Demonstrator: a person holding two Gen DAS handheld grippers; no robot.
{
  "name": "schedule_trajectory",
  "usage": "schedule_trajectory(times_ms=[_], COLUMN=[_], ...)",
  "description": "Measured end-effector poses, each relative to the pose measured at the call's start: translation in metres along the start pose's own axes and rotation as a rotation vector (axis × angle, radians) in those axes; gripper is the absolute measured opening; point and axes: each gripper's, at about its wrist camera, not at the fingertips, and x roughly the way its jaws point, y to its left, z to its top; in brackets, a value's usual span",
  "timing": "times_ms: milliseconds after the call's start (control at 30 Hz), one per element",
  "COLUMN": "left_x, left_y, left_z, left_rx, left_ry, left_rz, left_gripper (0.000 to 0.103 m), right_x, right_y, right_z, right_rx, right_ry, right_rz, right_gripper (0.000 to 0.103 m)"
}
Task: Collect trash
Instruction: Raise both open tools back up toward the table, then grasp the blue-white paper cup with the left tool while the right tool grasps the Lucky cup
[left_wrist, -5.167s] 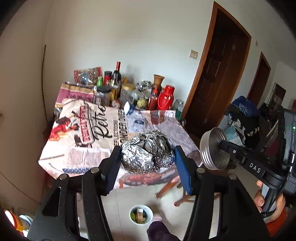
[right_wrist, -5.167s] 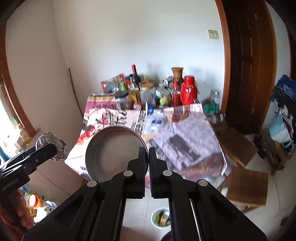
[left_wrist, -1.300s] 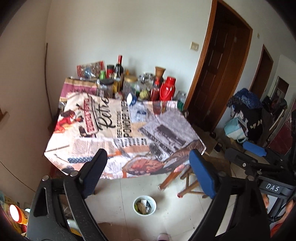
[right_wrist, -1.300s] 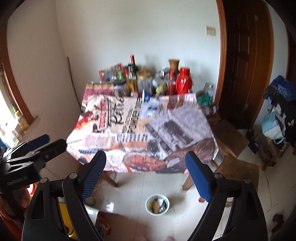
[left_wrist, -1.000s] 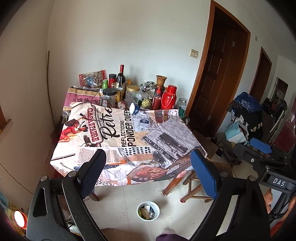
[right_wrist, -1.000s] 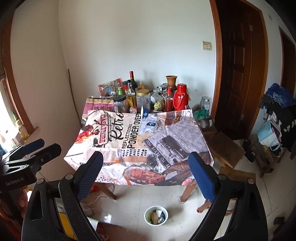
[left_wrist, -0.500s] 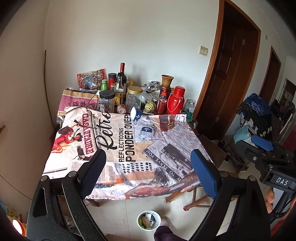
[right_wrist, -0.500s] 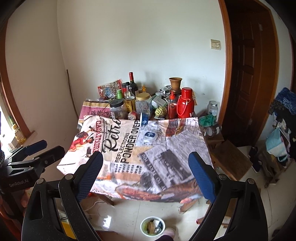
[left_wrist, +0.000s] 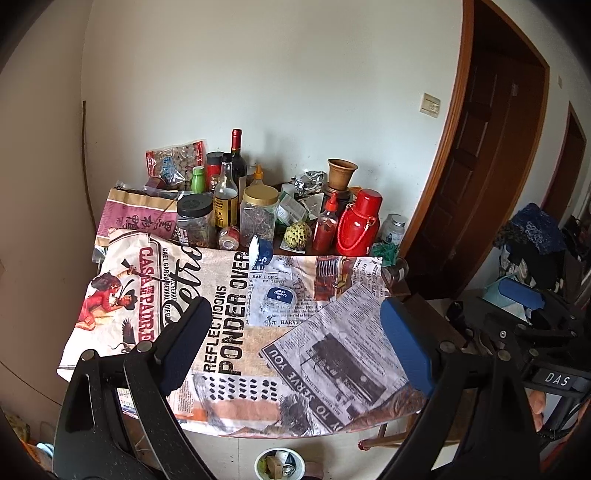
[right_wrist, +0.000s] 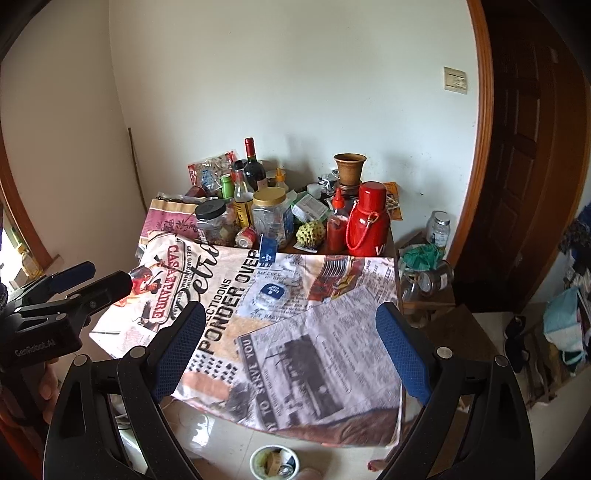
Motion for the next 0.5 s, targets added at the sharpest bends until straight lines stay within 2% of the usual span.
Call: schedule_trajectory(times_ms=[233, 400, 500], left_x=[0.041, 0.077, 0.102], left_y=[0.008, 0.035, 0.055], left_z=[0.011, 0.027, 0.042], left_rx=[-0.018, -0.019, -0.016], left_ry=[0.06, 0.092, 0.102], left_rz=[0.045, 0.054, 0.03], left_gripper=[0.093, 0.093, 0.093], right_x=[0.048, 0.087, 0.124], right_y=[-0.011, -0.007, 0.0], right_z=[0.015, 0.025, 0.031], right_rx=[0.019, 0.042, 0.075], right_ry=[0.062, 0.105, 0.15], right_rz=[0.032, 0.022, 0.01], right_gripper=[0.092, 0.092, 0.092])
